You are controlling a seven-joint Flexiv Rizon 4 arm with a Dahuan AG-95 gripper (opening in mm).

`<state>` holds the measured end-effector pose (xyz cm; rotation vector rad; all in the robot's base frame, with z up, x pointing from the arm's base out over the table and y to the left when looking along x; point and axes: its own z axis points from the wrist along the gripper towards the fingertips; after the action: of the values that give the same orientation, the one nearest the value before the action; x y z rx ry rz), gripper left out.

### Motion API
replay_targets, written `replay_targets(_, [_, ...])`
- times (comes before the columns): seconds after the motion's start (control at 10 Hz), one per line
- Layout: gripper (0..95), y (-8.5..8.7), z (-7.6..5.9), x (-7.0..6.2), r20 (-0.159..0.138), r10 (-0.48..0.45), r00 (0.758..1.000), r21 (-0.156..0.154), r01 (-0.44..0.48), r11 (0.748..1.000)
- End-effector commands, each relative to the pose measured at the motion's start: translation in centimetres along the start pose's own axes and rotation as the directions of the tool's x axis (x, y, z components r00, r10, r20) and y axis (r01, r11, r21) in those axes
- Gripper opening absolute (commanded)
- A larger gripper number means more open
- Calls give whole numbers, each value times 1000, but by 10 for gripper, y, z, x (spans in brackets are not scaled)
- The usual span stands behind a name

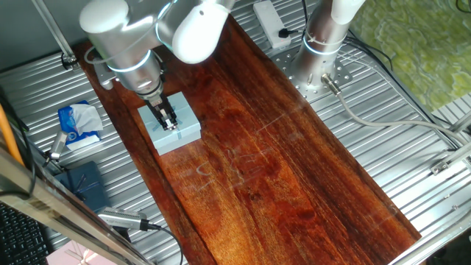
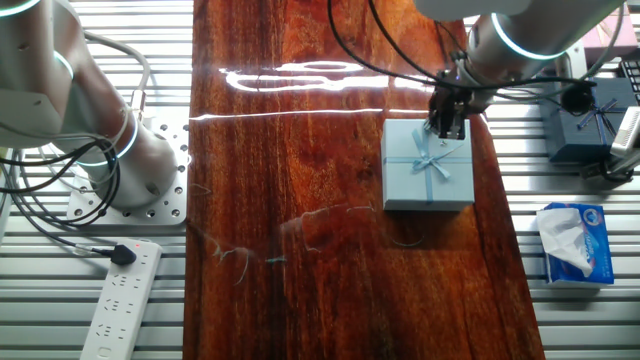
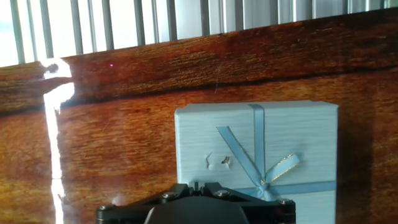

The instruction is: Slide the outer casing onto the gift box

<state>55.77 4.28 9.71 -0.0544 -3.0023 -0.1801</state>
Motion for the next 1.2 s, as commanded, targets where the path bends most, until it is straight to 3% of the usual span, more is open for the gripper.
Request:
replay_targets(0.1, [0,0,2,-1,4,1,1000,-4,-1,1000])
replay_targets(0.6, [0,1,17,-3,16,5,1000,-5,-5,1000])
replay_targets(0.9, [0,2,15,-3,15,2,1000,-1,-2,1000])
replay_targets(1.2, [0,4,2,1,17,-5,1000,9,5,1000])
